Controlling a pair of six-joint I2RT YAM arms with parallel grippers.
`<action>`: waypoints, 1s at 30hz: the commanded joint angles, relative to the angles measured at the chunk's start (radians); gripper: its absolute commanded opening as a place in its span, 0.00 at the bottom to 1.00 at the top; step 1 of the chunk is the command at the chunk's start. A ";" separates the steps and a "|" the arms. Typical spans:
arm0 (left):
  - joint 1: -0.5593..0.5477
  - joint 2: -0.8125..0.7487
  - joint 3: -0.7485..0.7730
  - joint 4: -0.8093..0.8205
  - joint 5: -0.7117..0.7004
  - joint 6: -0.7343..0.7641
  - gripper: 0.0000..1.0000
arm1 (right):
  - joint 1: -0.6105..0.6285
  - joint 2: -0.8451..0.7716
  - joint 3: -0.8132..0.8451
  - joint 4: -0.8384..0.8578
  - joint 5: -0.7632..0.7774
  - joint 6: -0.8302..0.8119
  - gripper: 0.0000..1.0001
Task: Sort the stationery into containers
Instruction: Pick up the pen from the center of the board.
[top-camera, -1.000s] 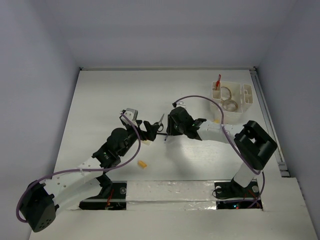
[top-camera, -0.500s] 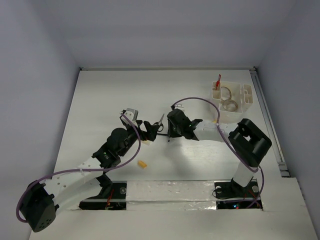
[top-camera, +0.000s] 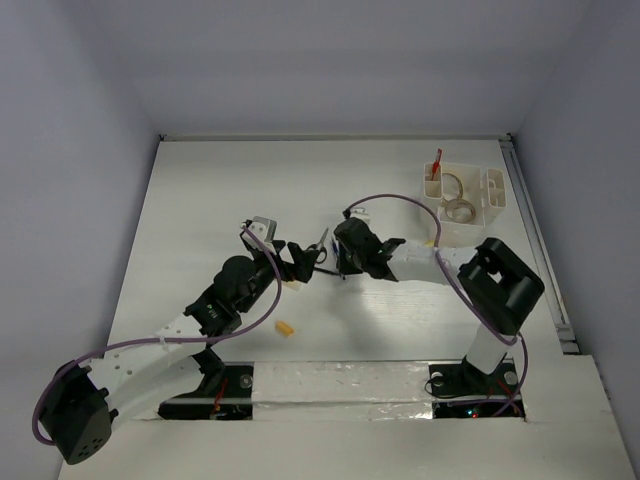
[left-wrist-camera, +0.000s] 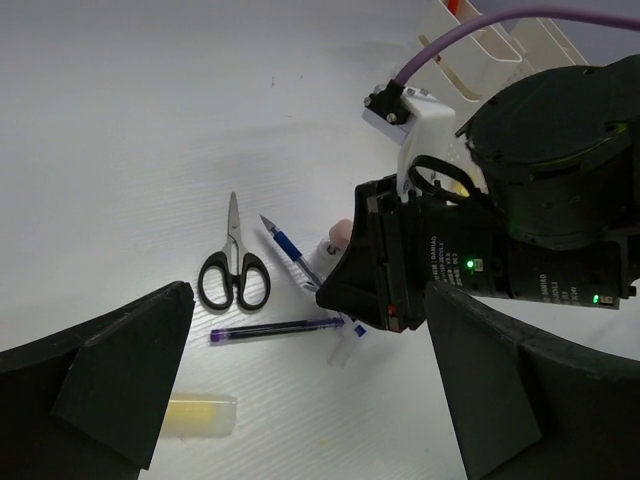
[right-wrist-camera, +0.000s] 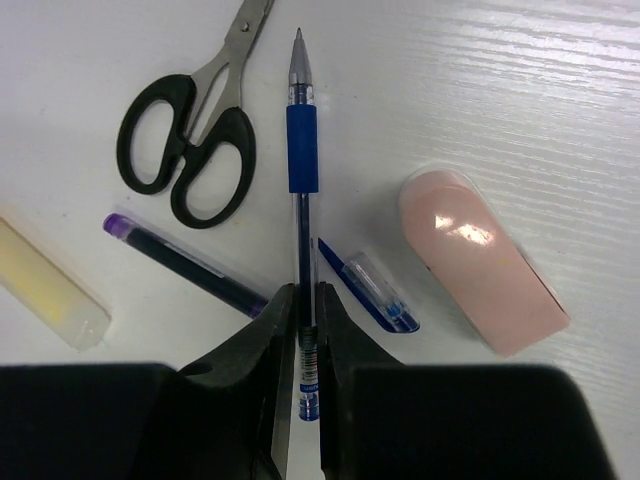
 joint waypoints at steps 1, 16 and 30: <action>-0.004 -0.006 -0.001 0.055 0.020 -0.016 0.99 | 0.007 -0.104 -0.003 0.035 0.038 0.004 0.06; -0.004 0.041 -0.010 0.197 0.341 -0.267 0.86 | 0.007 -0.396 -0.229 0.429 -0.051 -0.005 0.01; -0.004 0.202 0.011 0.332 0.399 -0.354 0.45 | 0.007 -0.517 -0.316 0.587 -0.137 0.086 0.02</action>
